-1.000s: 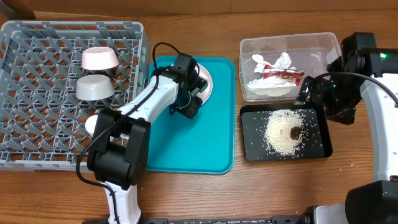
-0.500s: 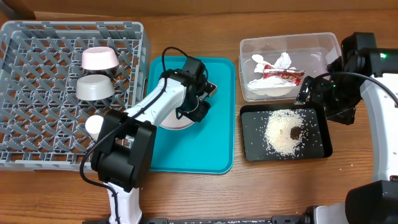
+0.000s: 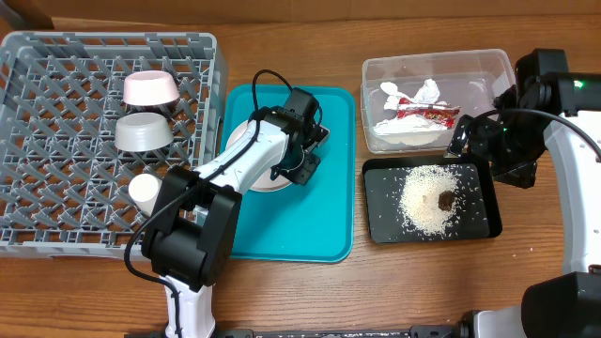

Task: Sort waste into correct bins and load items into the dishwasher
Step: 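Grasp the rim of the white plate with left gripper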

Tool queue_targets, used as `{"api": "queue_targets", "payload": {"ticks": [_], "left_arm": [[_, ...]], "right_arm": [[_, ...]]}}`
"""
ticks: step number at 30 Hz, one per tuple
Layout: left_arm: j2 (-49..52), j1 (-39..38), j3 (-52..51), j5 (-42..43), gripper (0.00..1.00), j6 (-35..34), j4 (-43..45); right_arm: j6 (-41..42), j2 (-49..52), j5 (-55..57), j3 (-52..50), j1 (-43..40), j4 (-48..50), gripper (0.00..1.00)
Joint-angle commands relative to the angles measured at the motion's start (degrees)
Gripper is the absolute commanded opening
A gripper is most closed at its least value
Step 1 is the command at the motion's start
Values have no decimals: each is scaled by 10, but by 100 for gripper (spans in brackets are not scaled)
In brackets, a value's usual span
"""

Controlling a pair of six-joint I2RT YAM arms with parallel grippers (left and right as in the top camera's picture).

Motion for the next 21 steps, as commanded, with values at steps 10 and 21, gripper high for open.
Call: {"api": "queue_targets", "payload": {"ticks": [10,21], "left_arm": [[12,-2,-10,-8,21,-11,10],[10,-2,-5,-9,4,-11,-2]], "right_arm": [[-3,-14,0,14,-1,2,100],[-3,-14,0,14,-1,2,100]]}}
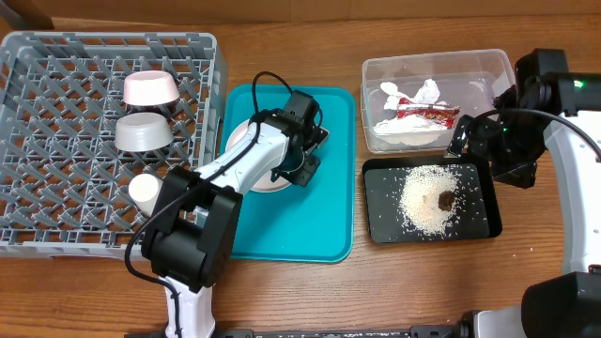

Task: Sort waste into correct bins and load items into the dishwasher
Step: 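Grasp the rim of the white plate with left gripper, then lift the plate and stand it upright in the rack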

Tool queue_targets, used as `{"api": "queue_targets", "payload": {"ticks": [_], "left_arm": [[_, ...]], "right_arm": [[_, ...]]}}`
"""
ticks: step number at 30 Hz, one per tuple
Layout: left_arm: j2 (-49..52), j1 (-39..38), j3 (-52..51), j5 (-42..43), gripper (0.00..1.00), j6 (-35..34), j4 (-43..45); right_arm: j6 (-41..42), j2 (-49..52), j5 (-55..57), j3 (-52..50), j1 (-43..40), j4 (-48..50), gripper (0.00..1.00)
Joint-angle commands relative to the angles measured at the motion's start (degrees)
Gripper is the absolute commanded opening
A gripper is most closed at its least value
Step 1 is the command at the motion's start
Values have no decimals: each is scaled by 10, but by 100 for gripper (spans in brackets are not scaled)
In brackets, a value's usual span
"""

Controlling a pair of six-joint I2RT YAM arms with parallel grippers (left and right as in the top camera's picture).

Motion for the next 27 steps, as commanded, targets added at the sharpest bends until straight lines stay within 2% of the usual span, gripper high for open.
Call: {"api": "queue_targets", "payload": {"ticks": [1,8,13,17,27], "left_arm": [[12,-1,16,-4,4,-6,-23],[11,1,163,-9,4,-23,-135],[11,1,287,-63,4,-45,-220],[11,7,356,-74,4,-47,-275],[10,82,487,-45,4,-66,-389]], "right_arm": [[-4,-14,-1,14,-1,2,100],[-4,-14,-1,14,-1,2,100],[-4,-14,-1,14,-1,0,100],[-4,-14,0,14,-1,0,100],[-4,-14,0,14,-1,0,100]]}}
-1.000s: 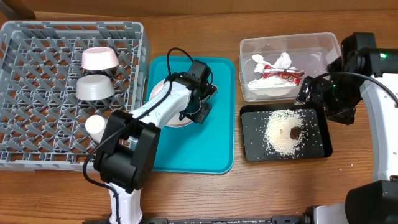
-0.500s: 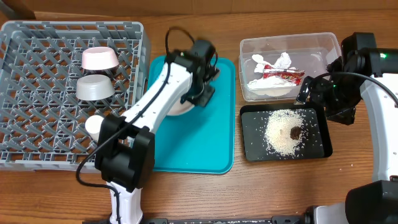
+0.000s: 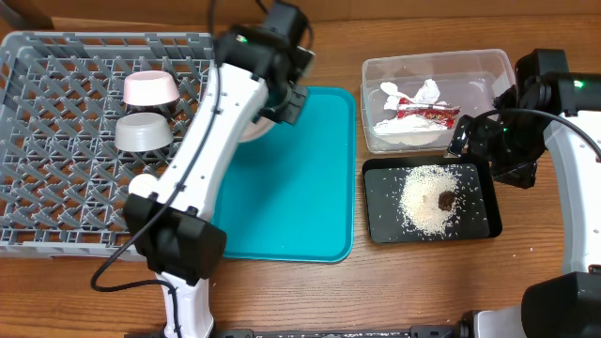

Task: Sort waste into correct bins and load items into the dishwasher
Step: 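Lift the plate and stand it upright in the rack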

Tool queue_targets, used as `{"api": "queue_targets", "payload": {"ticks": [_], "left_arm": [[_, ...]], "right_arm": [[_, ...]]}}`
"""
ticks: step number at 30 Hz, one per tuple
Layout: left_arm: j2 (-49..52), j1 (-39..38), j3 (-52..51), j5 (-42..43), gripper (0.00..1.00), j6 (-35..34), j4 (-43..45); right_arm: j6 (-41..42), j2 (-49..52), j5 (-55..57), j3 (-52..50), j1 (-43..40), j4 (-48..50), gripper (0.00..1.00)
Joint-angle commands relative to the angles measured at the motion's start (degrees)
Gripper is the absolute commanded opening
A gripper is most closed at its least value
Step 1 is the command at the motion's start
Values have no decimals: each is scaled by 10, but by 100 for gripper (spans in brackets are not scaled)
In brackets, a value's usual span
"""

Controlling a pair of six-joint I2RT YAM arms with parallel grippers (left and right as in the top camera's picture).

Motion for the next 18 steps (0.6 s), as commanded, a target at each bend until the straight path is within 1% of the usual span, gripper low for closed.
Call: {"api": "queue_targets", "payload": {"ticks": [1,5,10,13,15,18], "left_arm": [[0,42,48,19,4,-14,-21],[-1,99,63,123,4,-3,-37],[-1,161,63,324,4,64,-42],[-1,194,63,415,4,91,-42],[-1,212,63,435,4,96,-43],[0,236,62,442,4,96,-49]], "right_arm": [[-3,-14,0,14,-1,1,100],[-3,-14,0,14,-1,1,100],[-3,-14,0,14,-1,1,100],[-3,-14,0,14,-1,0,100],[-3,-14,0,14,-1,-1,100],[-3,-14,0,14,-1,-3,100]]}}
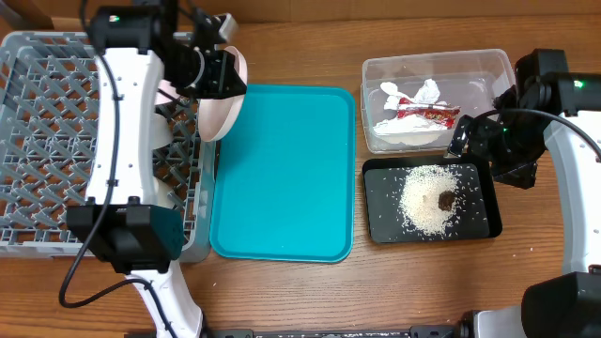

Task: Sort waste into correct bins and load items into the dishwasher
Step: 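Lift the plate and stand it upright in the rack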

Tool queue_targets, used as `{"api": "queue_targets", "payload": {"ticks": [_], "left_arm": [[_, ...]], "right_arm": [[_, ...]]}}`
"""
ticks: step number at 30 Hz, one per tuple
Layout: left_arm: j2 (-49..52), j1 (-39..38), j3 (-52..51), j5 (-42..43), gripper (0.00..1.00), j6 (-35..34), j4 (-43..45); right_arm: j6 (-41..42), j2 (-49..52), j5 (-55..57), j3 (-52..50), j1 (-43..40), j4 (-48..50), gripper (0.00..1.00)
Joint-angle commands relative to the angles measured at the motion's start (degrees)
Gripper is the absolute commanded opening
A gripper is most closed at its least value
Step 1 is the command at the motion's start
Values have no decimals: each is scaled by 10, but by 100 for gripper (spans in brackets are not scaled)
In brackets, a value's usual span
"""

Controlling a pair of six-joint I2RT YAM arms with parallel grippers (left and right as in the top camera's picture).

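Observation:
My left gripper [214,73] is shut on a pale pink plate [223,105]. It holds the plate tilted on edge, high over the right rim of the grey dishwasher rack [56,202]. The left arm hides much of the rack's middle, and only a sliver of a pink bowl [165,91] shows beside it. The teal tray [282,169] has nothing on it. My right gripper [464,138] hovers at the gap between the clear bin [437,66] and the black bin [376,202]; its jaws are too dark to read.
The clear bin holds crumpled white paper and a red wrapper [427,115]. The black bin holds a heap of rice [427,202] with a brown scrap on it. The right arm's body stands along the table's right edge.
The left gripper, still holding the plate, has moved left from above the tray's back left corner to above the rack's right rim. The plate now stands more on edge. The right arm is unmoved.
At the first two moments the left gripper was down on the plate lying on the teal tray. Then the plate was off the tray, held above its back left corner. Now it hangs over the rack's right rim, and the tray is bare.

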Motion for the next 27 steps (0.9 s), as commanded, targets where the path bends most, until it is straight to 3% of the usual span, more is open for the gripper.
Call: {"api": "queue_targets", "payload": {"ticks": [1,27], "left_arm": [[0,29,12,79,4,27,-6],[0,88,-88,78,4,54,26]], "right_arm": [[-3,-14,-1,14,-1,-2,100],[-3,-14,-1,14,-1,-12,100]]}}
